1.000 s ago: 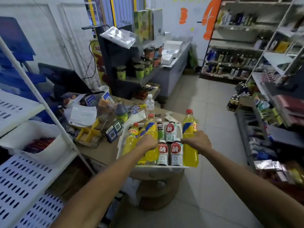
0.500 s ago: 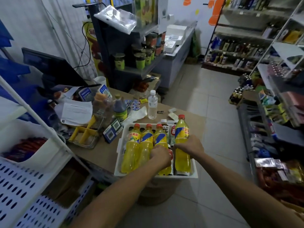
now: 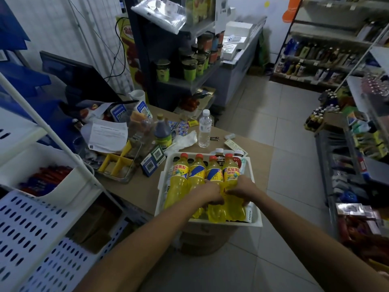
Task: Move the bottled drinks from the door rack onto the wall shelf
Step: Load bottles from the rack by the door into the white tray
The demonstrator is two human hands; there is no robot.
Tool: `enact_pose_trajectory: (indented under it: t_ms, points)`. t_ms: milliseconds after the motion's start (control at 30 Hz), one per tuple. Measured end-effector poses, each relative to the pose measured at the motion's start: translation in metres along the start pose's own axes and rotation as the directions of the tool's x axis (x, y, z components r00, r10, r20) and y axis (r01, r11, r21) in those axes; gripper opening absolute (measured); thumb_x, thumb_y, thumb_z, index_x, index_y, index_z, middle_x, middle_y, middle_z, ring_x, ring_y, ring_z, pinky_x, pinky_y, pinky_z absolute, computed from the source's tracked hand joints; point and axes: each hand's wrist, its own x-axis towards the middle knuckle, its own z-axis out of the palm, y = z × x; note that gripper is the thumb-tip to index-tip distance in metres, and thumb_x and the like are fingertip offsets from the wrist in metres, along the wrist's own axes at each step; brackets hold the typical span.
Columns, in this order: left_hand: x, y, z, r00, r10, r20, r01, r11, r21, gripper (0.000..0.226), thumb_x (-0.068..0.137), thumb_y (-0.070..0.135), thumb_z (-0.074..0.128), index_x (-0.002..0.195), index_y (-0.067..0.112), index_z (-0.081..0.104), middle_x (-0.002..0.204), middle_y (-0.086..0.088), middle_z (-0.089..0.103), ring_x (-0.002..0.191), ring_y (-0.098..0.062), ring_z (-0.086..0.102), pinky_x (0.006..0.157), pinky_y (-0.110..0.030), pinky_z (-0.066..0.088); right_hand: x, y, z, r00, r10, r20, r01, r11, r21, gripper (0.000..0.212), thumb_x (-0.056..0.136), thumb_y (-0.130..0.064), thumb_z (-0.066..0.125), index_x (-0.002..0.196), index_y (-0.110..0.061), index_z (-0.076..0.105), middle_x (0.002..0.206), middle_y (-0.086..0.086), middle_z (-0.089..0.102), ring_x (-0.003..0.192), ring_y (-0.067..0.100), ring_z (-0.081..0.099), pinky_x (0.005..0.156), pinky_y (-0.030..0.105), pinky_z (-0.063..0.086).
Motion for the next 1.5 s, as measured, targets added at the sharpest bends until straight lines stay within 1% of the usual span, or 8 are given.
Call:
enact_pose_trajectory:
  t_ms: [167,267,367,433,667,900,1100,1500]
  points:
    - [0.009,0.004,0.009,0.999,-0.021,-0.027,0.02,0.999,-0.028,0.095,0.096,0.031,0.052,0.145,-0.007,-0.019,0.126,-0.022,0.058,0.084,-0.025,0.062,0.063,-0.029,0.05,0.002,0.011,0.011,0.997,-0.061,-0.042,0.059,0.997,-0.05,0.071,0.08,-0.055,0.068,0.127,-0.005,0.052,0.12,0.014,0.062,0.106,0.031,0.062,0.082,0.041,0.057]
    - [0.012,0.006,0.016,0.997,-0.047,-0.063,0.046,0.999,-0.022,0.097,0.095,0.035,0.048,0.143,-0.008,-0.026,0.12,-0.023,0.062,0.089,-0.028,0.064,0.057,-0.028,0.045,0.032,0.04,0.034,0.993,-0.077,-0.085,0.073,0.996,-0.045,0.103,0.062,-0.084,0.045,0.134,-0.011,0.047,0.127,0.011,0.06,0.109,0.029,0.061,0.087,0.043,0.055]
    - [0.01,0.007,0.024,0.983,-0.087,-0.163,0.082,0.996,-0.037,0.102,0.094,0.042,0.052,0.144,-0.005,-0.024,0.127,-0.023,0.058,0.107,-0.032,0.061,0.072,-0.034,0.045,0.01,0.039,0.033,0.99,-0.134,-0.032,0.129,0.985,-0.117,0.074,0.08,-0.07,0.05,0.126,-0.013,0.056,0.121,0.01,0.064,0.106,0.027,0.062,0.087,0.038,0.054]
    - [0.009,0.008,0.032,0.969,-0.077,-0.234,0.073,0.997,-0.026,0.104,0.092,0.045,0.055,0.147,-0.001,-0.021,0.127,-0.021,0.058,0.108,-0.032,0.06,0.077,-0.036,0.046,-0.02,0.031,0.027,0.989,-0.149,-0.012,0.145,0.976,-0.16,0.058,0.089,-0.057,0.055,0.122,-0.01,0.059,0.118,0.01,0.065,0.105,0.028,0.061,0.086,0.036,0.053]
    - [-0.002,0.007,0.047,0.921,0.017,-0.389,0.043,0.989,0.143,0.076,0.098,0.033,0.044,0.154,0.011,-0.002,0.134,-0.017,0.053,0.118,-0.032,0.055,0.092,-0.042,0.045,-0.089,0.022,0.007,0.979,-0.184,0.089,0.199,0.958,-0.208,0.059,0.094,-0.031,0.06,0.146,-0.014,0.037,0.145,0.011,0.047,0.13,0.03,0.046,0.103,0.032,0.039]
    - [-0.026,-0.007,0.03,0.848,0.165,-0.504,-0.013,0.956,0.292,0.038,0.101,0.035,0.036,0.13,0.014,0.047,0.126,-0.014,0.054,0.111,-0.032,0.057,0.084,-0.04,0.046,-0.095,0.015,0.001,0.987,-0.156,-0.036,0.145,0.967,-0.211,0.052,0.09,-0.042,0.059,0.133,-0.013,0.051,0.132,0.01,0.058,0.117,0.028,0.056,0.096,0.036,0.048]
    - [-0.039,-0.028,0.003,0.805,0.223,-0.549,-0.022,0.937,0.347,0.034,0.097,0.029,0.04,0.125,0.014,0.052,0.124,-0.014,0.053,0.111,-0.032,0.053,0.082,-0.041,0.046,-0.094,-0.006,0.0,0.965,-0.231,-0.121,0.198,0.952,-0.232,0.054,0.087,-0.046,0.06,0.129,-0.012,0.052,0.129,0.013,0.058,0.116,0.03,0.056,0.094,0.041,0.049]
    - [-0.032,-0.084,-0.011,0.835,0.142,-0.531,0.078,0.926,0.37,0.039,0.092,0.025,0.045,0.13,0.019,0.05,0.134,-0.014,0.047,0.121,-0.032,0.048,0.093,-0.041,0.042,-0.087,-0.017,0.006,0.953,-0.259,-0.155,0.22,0.947,-0.234,0.047,0.09,-0.037,0.061,0.128,-0.009,0.052,0.128,0.013,0.058,0.114,0.03,0.056,0.094,0.041,0.049]
